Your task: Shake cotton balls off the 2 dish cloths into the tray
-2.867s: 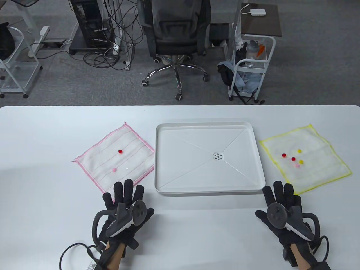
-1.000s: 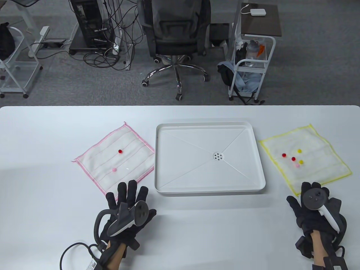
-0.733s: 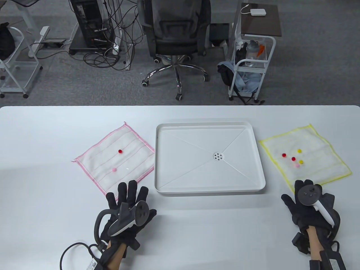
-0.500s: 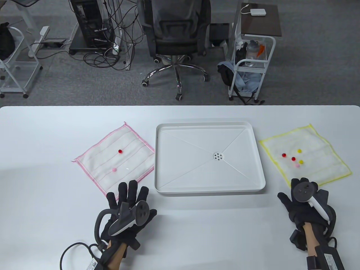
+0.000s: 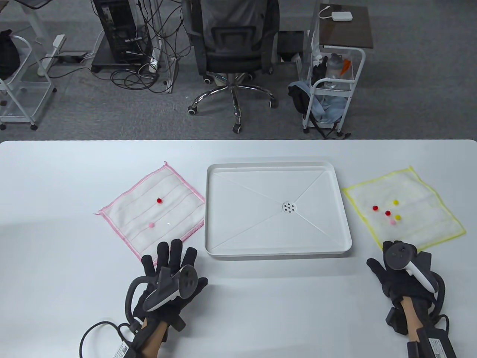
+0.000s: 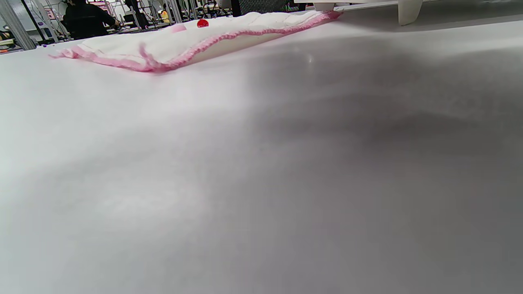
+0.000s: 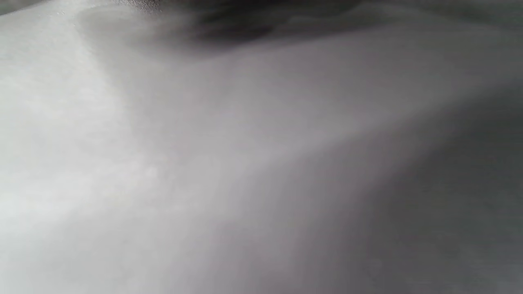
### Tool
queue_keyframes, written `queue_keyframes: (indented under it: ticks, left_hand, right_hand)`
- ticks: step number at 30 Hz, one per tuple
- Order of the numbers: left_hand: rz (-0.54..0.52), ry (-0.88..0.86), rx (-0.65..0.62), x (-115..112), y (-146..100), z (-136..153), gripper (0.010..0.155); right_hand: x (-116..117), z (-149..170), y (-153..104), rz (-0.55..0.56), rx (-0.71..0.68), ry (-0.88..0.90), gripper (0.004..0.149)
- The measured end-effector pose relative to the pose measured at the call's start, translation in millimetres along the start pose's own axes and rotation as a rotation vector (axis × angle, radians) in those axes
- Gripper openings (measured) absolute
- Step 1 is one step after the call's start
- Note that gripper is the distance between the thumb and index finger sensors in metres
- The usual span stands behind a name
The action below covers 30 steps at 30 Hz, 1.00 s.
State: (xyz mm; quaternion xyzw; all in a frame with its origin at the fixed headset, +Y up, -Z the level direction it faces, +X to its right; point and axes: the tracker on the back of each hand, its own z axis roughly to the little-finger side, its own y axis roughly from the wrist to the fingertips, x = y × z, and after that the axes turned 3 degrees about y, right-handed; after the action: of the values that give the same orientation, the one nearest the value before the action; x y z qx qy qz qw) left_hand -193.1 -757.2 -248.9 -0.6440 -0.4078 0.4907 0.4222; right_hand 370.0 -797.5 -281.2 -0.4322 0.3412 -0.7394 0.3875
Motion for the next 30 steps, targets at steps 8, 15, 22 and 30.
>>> queue_keyframes:
  ticks: [8,15,22,30]
  left_hand:
    - [0.028,0.007,-0.014,-1.2,1.0,-0.9,0.08]
    - [0.029,0.007,-0.015,-1.3,1.0,-0.8,0.08]
    - [0.031,0.004,-0.014,-1.8,1.0,-0.6,0.08]
    - [0.028,-0.001,-0.014,-2.1,0.9,-0.2,0.079]
  right_hand:
    - [-0.1,-0.8,-9.7,-0.005,-0.005,-0.056,0.077]
    - [0.1,-8.2,-19.5,0.002,-0.009,-0.128,0.077]
    - [4.0,-18.1,-29.6,-0.009,-0.017,-0.184,0.077]
    - [8.5,-29.0,-37.7,-0.019,-0.055,-0.22,0.077]
